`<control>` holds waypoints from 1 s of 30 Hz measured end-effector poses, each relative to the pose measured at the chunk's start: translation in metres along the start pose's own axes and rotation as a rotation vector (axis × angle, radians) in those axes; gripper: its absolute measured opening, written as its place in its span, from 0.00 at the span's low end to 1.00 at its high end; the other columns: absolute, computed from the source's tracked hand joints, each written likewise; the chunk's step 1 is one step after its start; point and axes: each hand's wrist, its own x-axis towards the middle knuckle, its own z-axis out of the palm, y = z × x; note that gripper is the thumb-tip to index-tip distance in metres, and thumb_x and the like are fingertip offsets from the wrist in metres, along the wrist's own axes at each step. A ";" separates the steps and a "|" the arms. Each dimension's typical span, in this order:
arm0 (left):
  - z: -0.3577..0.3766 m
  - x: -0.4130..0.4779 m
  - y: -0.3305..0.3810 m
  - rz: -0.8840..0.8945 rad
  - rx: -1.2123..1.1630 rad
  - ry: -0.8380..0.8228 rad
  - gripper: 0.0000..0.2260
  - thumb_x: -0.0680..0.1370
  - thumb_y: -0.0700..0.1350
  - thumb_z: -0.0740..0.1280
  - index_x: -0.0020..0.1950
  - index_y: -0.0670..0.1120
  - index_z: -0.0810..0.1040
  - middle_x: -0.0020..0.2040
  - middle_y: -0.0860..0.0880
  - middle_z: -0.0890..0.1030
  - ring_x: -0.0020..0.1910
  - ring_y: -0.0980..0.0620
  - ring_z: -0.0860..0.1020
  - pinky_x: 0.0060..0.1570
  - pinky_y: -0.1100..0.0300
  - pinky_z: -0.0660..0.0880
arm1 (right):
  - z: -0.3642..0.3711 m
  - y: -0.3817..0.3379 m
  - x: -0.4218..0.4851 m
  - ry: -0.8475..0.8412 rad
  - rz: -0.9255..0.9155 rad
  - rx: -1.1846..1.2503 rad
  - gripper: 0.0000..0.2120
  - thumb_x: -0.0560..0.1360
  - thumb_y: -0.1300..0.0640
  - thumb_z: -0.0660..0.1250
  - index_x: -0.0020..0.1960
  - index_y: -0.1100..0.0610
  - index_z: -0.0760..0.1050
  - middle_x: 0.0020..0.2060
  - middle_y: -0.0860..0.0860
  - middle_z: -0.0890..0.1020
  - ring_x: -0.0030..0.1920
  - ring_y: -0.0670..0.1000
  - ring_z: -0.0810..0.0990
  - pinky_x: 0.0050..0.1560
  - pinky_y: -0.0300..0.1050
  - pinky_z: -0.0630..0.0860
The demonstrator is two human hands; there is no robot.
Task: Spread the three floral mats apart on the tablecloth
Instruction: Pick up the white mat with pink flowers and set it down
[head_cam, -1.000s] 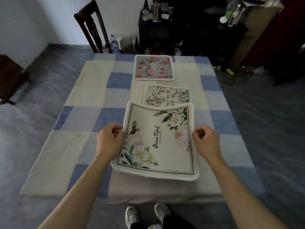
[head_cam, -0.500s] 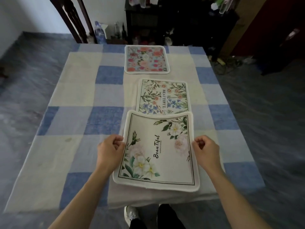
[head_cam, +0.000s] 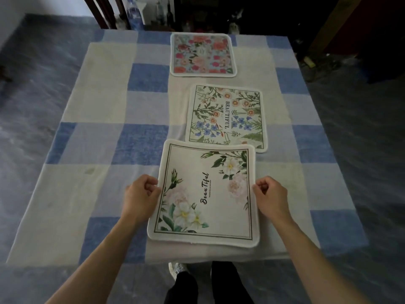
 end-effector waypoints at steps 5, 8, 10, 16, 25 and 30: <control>0.003 -0.007 -0.011 -0.049 -0.025 -0.020 0.05 0.74 0.41 0.71 0.46 0.49 0.78 0.37 0.52 0.81 0.36 0.54 0.79 0.36 0.63 0.73 | 0.009 0.003 0.004 0.003 0.039 0.011 0.05 0.75 0.61 0.70 0.42 0.54 0.77 0.33 0.42 0.78 0.34 0.38 0.75 0.31 0.25 0.67; 0.004 -0.009 -0.018 -0.069 -0.005 -0.022 0.05 0.74 0.41 0.72 0.46 0.48 0.78 0.37 0.51 0.81 0.37 0.53 0.79 0.37 0.62 0.74 | 0.012 0.003 0.004 0.007 0.052 0.020 0.05 0.75 0.61 0.70 0.43 0.54 0.77 0.33 0.43 0.79 0.34 0.38 0.76 0.30 0.24 0.68; 0.004 -0.007 -0.019 -0.076 0.003 -0.031 0.05 0.74 0.41 0.72 0.46 0.49 0.78 0.38 0.51 0.81 0.37 0.54 0.79 0.36 0.61 0.74 | 0.013 0.004 0.003 0.015 0.057 0.031 0.04 0.75 0.61 0.69 0.43 0.54 0.77 0.34 0.44 0.79 0.34 0.39 0.76 0.30 0.24 0.68; 0.005 0.000 -0.019 -0.071 0.024 -0.044 0.04 0.74 0.42 0.72 0.46 0.48 0.78 0.37 0.52 0.81 0.37 0.54 0.79 0.37 0.62 0.72 | 0.017 0.007 0.000 0.012 0.085 0.022 0.03 0.76 0.61 0.68 0.44 0.55 0.77 0.35 0.44 0.78 0.35 0.40 0.76 0.32 0.27 0.65; 0.003 -0.003 -0.024 -0.080 0.082 -0.019 0.06 0.74 0.43 0.71 0.49 0.48 0.77 0.44 0.51 0.79 0.40 0.53 0.78 0.40 0.60 0.73 | 0.017 0.007 0.005 0.009 0.023 -0.034 0.07 0.73 0.63 0.70 0.49 0.56 0.77 0.42 0.52 0.80 0.42 0.51 0.79 0.47 0.46 0.78; 0.000 -0.007 -0.025 -0.086 0.073 -0.031 0.07 0.74 0.44 0.72 0.50 0.48 0.77 0.44 0.51 0.79 0.41 0.54 0.78 0.43 0.57 0.76 | 0.018 -0.007 0.014 -0.024 -0.099 -0.072 0.12 0.73 0.63 0.70 0.56 0.57 0.77 0.46 0.52 0.77 0.44 0.51 0.77 0.46 0.41 0.74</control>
